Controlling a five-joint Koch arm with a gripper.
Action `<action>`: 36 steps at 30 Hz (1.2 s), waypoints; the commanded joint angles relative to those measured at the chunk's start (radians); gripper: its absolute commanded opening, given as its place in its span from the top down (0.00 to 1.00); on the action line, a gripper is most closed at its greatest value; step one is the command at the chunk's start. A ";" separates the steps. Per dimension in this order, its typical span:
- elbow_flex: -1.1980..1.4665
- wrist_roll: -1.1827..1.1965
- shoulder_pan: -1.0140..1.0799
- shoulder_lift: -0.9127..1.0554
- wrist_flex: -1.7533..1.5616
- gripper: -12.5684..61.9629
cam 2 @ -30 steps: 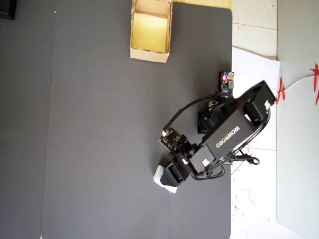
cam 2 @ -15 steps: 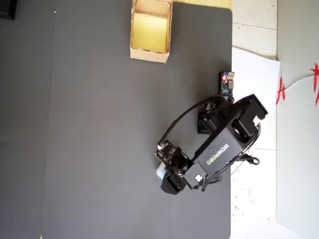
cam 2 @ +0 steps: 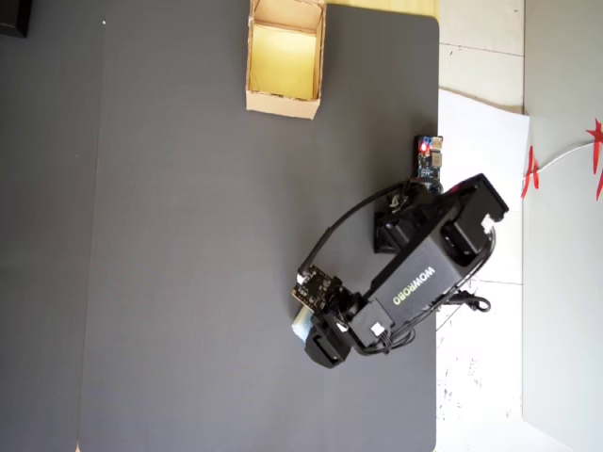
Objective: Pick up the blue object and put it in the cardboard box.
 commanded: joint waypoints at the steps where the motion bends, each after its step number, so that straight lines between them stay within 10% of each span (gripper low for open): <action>1: -0.012 0.057 0.021 0.020 -0.166 0.76; 36: 0.179 0.005 0.571 0.439 -0.512 0.76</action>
